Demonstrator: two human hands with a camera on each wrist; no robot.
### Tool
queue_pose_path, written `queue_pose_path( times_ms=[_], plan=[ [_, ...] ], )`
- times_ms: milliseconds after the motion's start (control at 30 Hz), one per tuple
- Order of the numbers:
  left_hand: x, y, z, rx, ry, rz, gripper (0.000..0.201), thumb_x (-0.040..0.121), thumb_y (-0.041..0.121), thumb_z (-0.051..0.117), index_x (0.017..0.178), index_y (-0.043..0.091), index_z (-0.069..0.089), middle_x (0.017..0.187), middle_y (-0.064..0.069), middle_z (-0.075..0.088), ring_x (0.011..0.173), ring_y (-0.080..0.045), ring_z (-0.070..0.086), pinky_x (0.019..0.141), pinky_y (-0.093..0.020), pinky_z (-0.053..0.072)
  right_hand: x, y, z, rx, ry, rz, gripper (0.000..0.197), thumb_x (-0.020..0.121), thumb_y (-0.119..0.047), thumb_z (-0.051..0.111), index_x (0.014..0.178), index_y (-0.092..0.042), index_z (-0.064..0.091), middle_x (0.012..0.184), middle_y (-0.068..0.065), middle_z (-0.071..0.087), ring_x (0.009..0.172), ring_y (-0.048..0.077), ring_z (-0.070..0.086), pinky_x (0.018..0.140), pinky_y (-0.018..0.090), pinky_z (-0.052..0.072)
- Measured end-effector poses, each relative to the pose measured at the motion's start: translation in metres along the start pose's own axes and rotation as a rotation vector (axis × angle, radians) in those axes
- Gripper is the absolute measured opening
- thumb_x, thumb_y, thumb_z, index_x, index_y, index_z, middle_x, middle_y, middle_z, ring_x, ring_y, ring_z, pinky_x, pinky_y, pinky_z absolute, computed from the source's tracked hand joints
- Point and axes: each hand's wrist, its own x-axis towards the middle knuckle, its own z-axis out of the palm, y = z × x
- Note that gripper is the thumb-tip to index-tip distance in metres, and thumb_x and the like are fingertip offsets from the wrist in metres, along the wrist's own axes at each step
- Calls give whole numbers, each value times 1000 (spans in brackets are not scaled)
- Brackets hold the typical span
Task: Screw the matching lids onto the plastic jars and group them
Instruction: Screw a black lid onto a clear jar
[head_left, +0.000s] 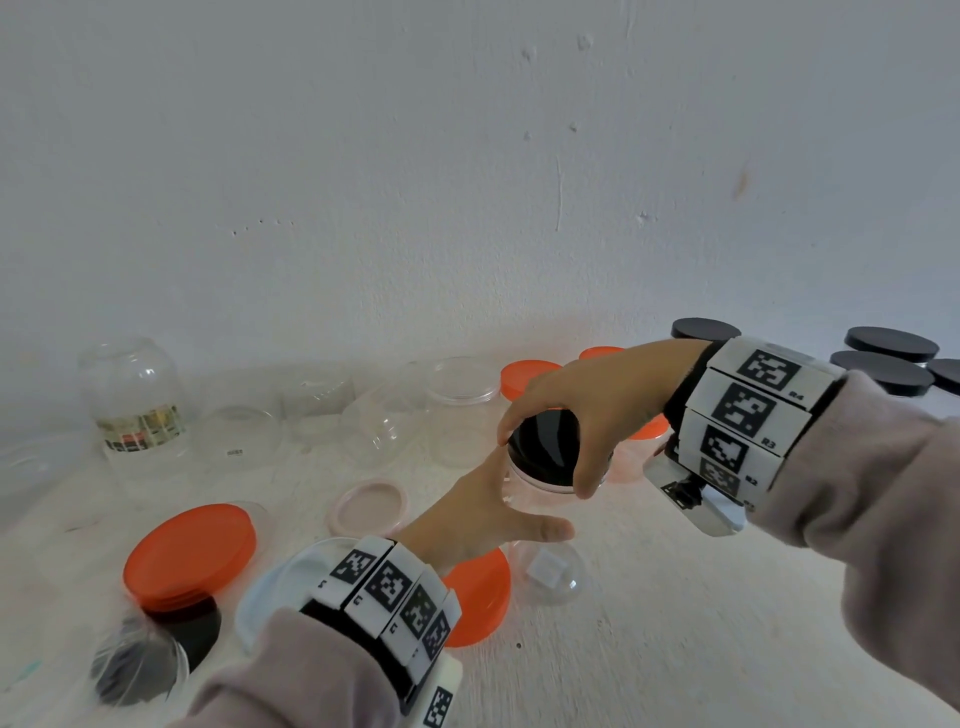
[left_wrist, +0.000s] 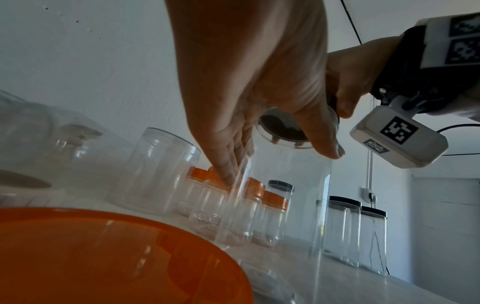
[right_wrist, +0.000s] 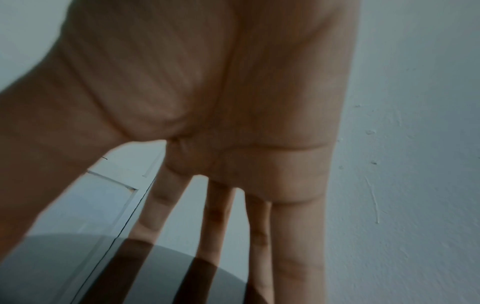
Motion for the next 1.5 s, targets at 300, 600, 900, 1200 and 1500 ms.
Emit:
queue_pose_path(
  times_ms=[300,600,900,1200,1500],
  plan=[
    [-2,0,2,-30,-8,10,85,72,30,82,136,47,28,133,27,45,125,3,40,89,-6,31,1,6,2,29,16,-6,75,68,-37,83,130,-53,44,119,-24,40,111,5,41,94,30,43],
    [-1,0,1,-32,-16,16,88,73,28,82,141,41,27,137,23,43,127,1,38,93,-11,32,1,10,5,88,17,-51,73,69,-31,82,128,-54,45,127,-25,41,118,3,40,102,35,42],
    [-2,-1,2,-16,-5,23,80,72,31,81,131,50,31,122,35,46,111,16,41,83,-1,32,3,15,8,72,76,-73,73,66,-42,84,128,-56,46,109,-38,41,103,-10,41,92,23,39],
    [-2,-2,2,-15,7,6,74,72,30,82,123,55,35,119,36,49,103,27,41,79,1,35,5,15,14,55,137,-79,68,70,-49,79,130,-51,47,107,-37,42,104,-8,41,84,16,35],
    [-2,-1,3,6,17,-18,90,71,32,83,144,36,31,140,17,45,131,-6,39,111,-34,33,4,4,6,-52,48,105,75,63,-65,72,130,-51,40,113,-17,46,102,24,62,88,41,53]
  ],
)
